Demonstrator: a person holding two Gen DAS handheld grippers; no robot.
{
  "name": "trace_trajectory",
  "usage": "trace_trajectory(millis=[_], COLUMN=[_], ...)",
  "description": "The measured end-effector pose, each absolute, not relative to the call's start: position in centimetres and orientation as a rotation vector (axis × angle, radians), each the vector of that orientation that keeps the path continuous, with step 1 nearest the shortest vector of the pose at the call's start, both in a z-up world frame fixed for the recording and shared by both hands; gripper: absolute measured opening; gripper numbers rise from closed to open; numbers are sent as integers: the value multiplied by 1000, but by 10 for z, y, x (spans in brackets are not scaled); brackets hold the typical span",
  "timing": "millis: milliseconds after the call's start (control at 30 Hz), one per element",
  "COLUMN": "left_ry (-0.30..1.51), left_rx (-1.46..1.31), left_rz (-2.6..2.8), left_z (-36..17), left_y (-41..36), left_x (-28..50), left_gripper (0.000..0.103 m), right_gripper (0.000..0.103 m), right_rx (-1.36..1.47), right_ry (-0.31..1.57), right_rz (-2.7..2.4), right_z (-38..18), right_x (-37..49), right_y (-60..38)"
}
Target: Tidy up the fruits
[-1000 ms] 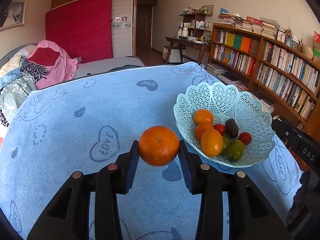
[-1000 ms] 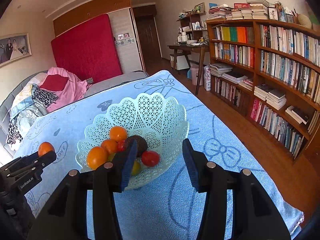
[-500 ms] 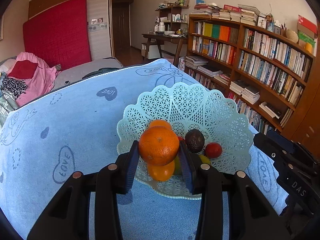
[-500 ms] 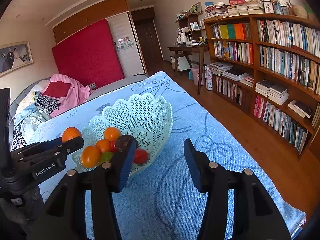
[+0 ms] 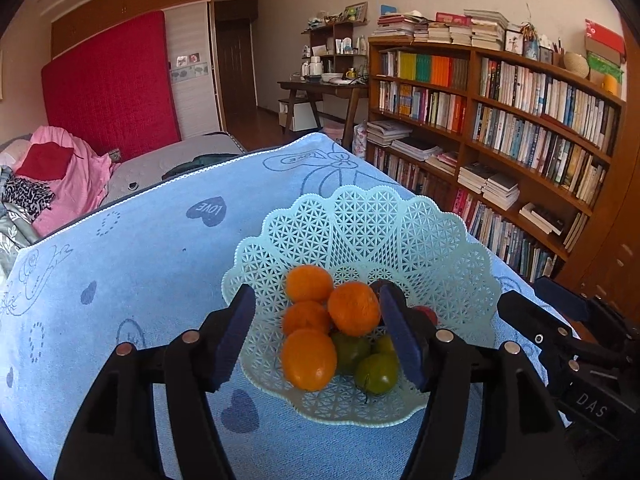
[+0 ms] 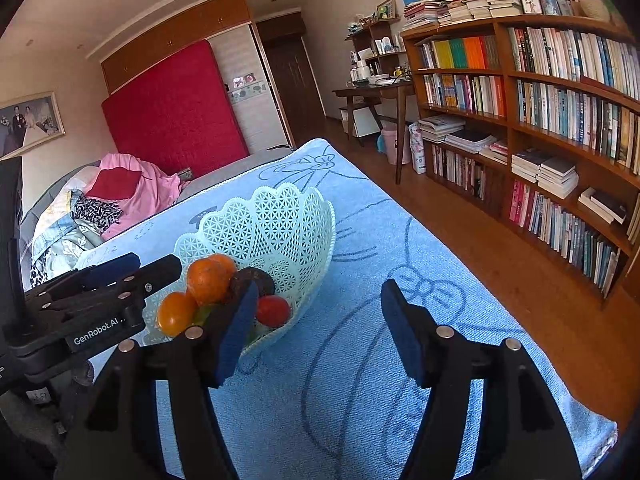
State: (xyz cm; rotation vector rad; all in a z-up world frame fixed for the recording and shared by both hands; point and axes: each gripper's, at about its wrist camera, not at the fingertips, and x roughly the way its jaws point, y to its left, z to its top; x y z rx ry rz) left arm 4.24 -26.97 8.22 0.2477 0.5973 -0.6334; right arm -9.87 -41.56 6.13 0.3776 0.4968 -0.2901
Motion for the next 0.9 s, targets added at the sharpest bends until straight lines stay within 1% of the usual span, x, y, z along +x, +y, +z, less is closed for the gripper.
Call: trace_trajectory(millis=[67,133,200,267,400,567,700,733,767,900], left_ry=[580,563,546,529,523,507,475,467,458,425], left_rx=[249,261,278,295,309,319,322,323,326,349], left_rz=[-612,-581,-559,-535,-504,-437,-394,-383,-371,-328], left_z=[83,84,84,84,85,89,95,97,99,105], left_y=[-262,-256,-251,-247,-242,-237,-232,-231,-230,-227], left_x=[42,41,39,35,30,24,19,17,16,10], left_gripper=[74,78,89,90,93,93,93,93,98,98], right_gripper=[79,84,87,92,96,100,100,100,100,100], right_rx=[382,383,382,377,354,309,259,244,232,186], right_ry=[497,497,498,500,504,519,539,545,550,583], right_rz=[-281,-274,-265,-253,-230,-202,-180,-176,-172,-165], right_z=[62,63,64,65,70,76,80,81,82,83], right_x=[-98,-97,-97,-96,-96,-95,-94,-93,-93,-90], right_y=[-414,-412,-410,-407,-399,-388,-377,-374,-372,-366])
